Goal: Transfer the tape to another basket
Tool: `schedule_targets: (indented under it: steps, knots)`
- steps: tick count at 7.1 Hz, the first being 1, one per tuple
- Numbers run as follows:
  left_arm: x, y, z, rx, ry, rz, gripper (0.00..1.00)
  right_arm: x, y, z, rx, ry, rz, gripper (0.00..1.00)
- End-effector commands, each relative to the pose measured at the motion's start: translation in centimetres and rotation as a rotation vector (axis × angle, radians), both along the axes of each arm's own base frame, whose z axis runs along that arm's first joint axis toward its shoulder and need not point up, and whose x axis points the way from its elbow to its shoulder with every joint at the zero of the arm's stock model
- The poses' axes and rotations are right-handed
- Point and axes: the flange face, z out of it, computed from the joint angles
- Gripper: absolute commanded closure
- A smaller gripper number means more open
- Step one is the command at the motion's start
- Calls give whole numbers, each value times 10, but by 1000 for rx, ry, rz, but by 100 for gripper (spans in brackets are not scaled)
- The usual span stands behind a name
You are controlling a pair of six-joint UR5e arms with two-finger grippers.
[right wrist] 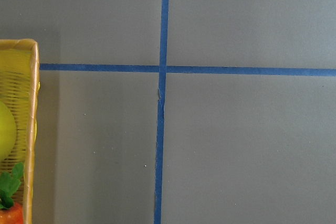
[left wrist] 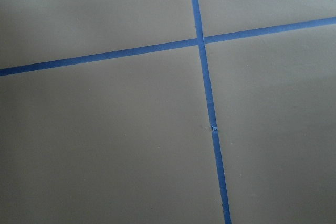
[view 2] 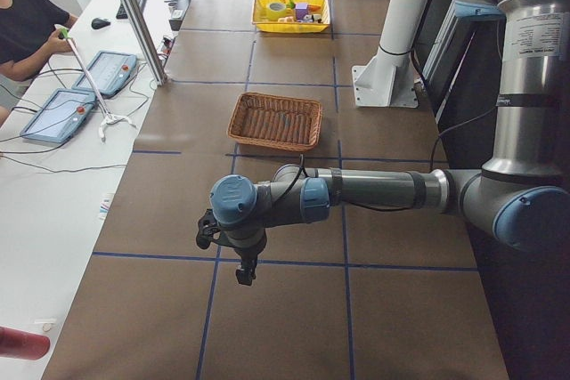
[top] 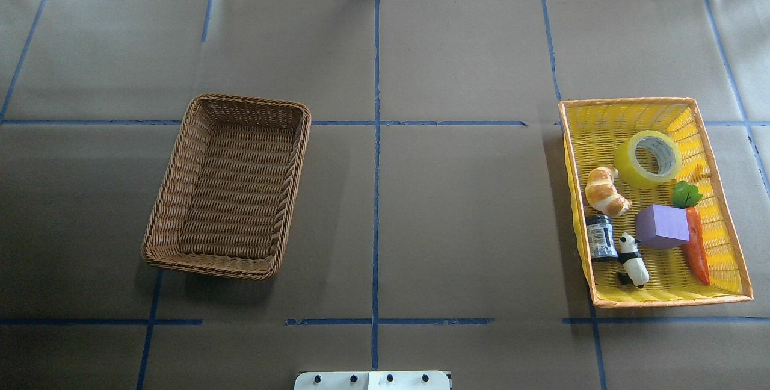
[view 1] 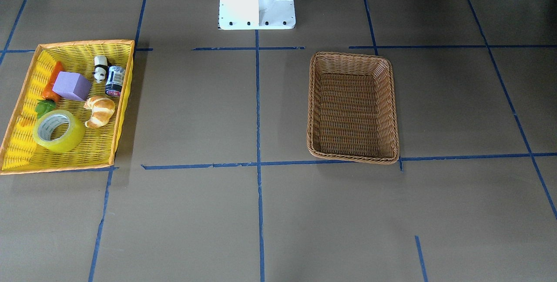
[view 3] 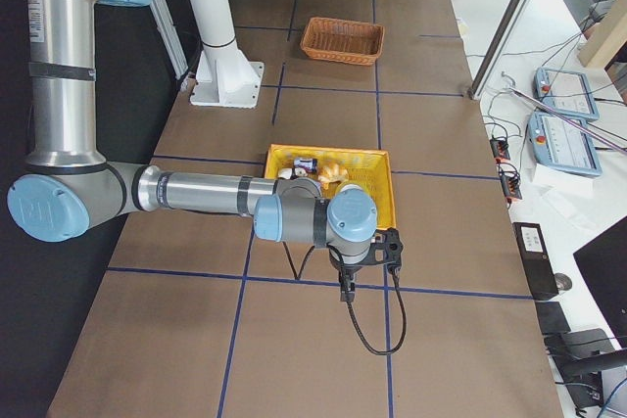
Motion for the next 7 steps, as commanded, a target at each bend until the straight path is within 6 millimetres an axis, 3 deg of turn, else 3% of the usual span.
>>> schedule_targets:
  steps: [1,7]
  knots:
    - [0,0,-2,3,0,-1,0,0,0,-1,2,0,0,0]
    - [0,0,-2,3,0,-1,0,0,-5,-6,13,2,0,0]
